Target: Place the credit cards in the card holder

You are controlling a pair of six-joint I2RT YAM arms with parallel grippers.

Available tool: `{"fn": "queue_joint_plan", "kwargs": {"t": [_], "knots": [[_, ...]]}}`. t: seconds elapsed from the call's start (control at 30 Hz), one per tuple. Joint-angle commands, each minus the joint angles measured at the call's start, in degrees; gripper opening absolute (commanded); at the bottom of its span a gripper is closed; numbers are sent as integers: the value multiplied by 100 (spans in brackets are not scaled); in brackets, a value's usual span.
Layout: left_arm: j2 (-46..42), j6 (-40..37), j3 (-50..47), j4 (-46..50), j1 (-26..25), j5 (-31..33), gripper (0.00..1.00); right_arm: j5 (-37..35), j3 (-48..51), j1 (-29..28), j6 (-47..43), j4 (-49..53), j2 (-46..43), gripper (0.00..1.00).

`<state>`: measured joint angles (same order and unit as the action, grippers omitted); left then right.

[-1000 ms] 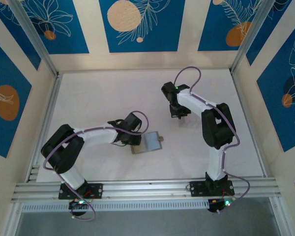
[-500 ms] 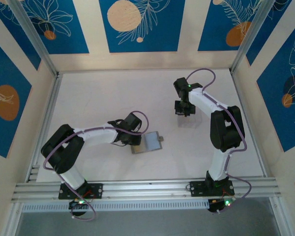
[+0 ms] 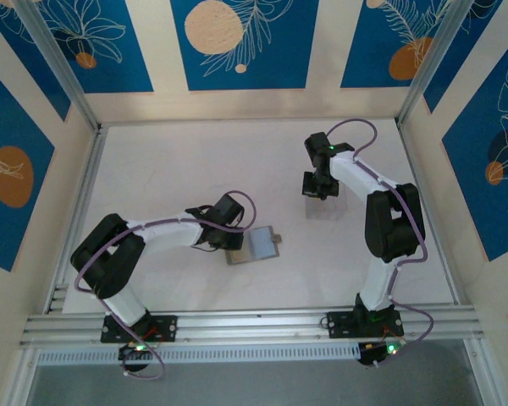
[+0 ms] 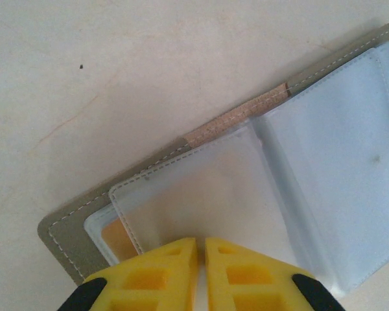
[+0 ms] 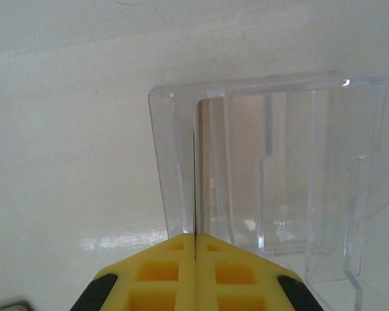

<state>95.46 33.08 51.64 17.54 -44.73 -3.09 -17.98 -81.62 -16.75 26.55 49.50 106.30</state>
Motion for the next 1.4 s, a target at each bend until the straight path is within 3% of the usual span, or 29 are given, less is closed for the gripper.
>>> {"fn": "queue_joint_plan", "kwargs": {"t": [0.0,0.3,0.77,1.37], "knots": [[379,53,-224,508,-75,-119,12,-140,7,-71,78,149,-264,0],[378,67,-231,502,-79,-121,12,-467,13,-135,115,421,-554,0],[368,79,-259,455,-78,-148,11,538,441,470,193,70,-718,0],[403,98,-303,367,-76,-192,11,474,594,576,198,68,-914,0]]}}
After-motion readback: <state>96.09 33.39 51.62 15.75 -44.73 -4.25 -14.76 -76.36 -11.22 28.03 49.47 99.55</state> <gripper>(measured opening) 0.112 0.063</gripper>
